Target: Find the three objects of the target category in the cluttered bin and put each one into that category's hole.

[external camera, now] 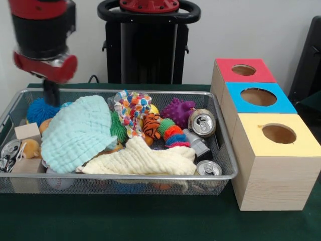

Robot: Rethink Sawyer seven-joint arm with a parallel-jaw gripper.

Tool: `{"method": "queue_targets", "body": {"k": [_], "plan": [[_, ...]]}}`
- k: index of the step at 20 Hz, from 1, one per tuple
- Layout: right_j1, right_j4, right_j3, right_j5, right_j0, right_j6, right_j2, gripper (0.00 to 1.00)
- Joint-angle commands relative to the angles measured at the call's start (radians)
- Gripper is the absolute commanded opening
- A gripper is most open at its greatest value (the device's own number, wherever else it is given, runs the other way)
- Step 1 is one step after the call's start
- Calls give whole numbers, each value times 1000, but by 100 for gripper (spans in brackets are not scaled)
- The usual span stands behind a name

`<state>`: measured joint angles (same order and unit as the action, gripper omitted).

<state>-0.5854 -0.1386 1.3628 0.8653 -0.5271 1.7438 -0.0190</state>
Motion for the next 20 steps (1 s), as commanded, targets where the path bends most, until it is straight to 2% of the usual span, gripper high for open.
{"method": "queue_targets", "body": {"k": [1, 8, 12, 20], "plan": [[-3, -109, 46, 123, -98, -349, 130, 0], [-27, -111, 181, 40, -127, -280, 173, 0], [-33, -102, 208, 32, -125, -228, 189, 0], [-24, -91, 213, 31, -118, -166, 208, 0]]}}
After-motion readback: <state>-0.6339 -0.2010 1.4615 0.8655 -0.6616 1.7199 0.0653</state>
